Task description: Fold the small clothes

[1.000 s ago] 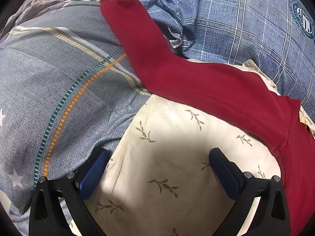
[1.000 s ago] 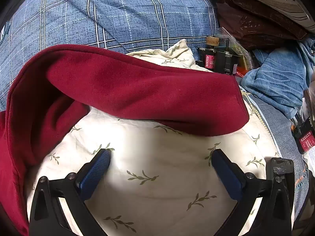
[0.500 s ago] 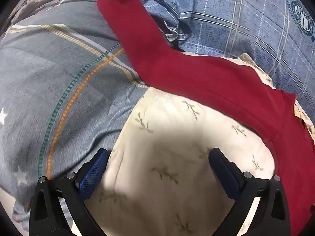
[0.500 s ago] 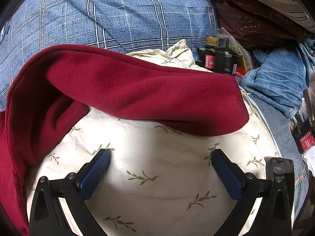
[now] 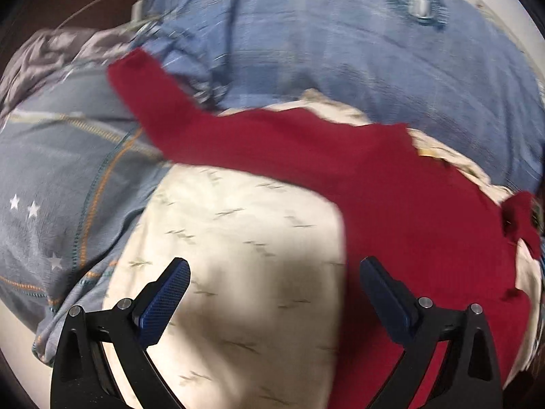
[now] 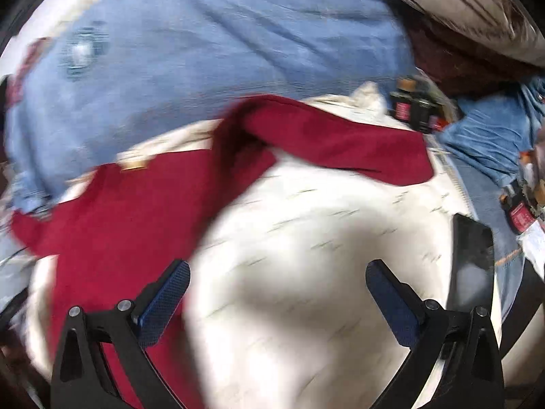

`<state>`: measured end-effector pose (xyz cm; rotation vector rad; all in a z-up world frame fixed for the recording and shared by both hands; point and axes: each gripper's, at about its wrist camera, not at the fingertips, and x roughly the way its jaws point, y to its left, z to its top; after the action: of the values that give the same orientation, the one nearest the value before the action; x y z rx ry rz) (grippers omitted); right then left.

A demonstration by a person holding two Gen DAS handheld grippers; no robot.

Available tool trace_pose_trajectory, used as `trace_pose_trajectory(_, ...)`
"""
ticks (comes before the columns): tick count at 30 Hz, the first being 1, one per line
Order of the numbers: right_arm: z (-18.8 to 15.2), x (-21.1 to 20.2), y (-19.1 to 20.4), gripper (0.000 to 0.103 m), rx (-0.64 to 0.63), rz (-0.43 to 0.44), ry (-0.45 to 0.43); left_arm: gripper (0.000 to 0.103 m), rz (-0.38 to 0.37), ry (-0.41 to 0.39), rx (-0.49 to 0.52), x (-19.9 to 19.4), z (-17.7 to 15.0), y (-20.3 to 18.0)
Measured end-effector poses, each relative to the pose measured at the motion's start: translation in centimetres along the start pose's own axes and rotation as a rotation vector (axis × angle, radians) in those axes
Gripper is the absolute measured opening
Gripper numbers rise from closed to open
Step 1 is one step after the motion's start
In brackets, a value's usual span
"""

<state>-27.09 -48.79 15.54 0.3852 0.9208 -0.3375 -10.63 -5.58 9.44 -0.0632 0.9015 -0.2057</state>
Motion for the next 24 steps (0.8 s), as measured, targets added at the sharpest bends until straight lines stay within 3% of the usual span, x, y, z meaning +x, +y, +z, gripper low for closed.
trace_pose_trajectory(4, -0.6, -4.1, 5.0, 0.103, -0.094, 0.126, -0.009, 0.1, 0.001, -0.049, 0.085, -2.0, -0.2, -2.5)
trace_pose_trajectory(8, -0.9, -4.8, 9.2, 0.103, -0.159, 0.174, -0.019, 0.1, 0.033, -0.086, 0.162, -3.4, -0.9, -5.0)
trace_pose_trajectory(11, -1.1, -3.3, 11.6, 0.103, -0.199, 0.125, -0.056, 0.1, 0.026, -0.083, 0.181, -3.2, -1.6, -6.3)
trace_pose_trajectory(17, -1.3, 2.0, 14.6, 0.103, -0.144, 0.244, 0.032, 0.1, 0.0, -0.08, 0.176, -2.2, -1.0, -7.2)
trace_pose_trajectory(24, -1.3, 4.3, 17.3, 0.103, -0.237, 0.156, -0.025, 0.1, 0.011, -0.118, 0.177, -0.2, -0.5, -8.0)
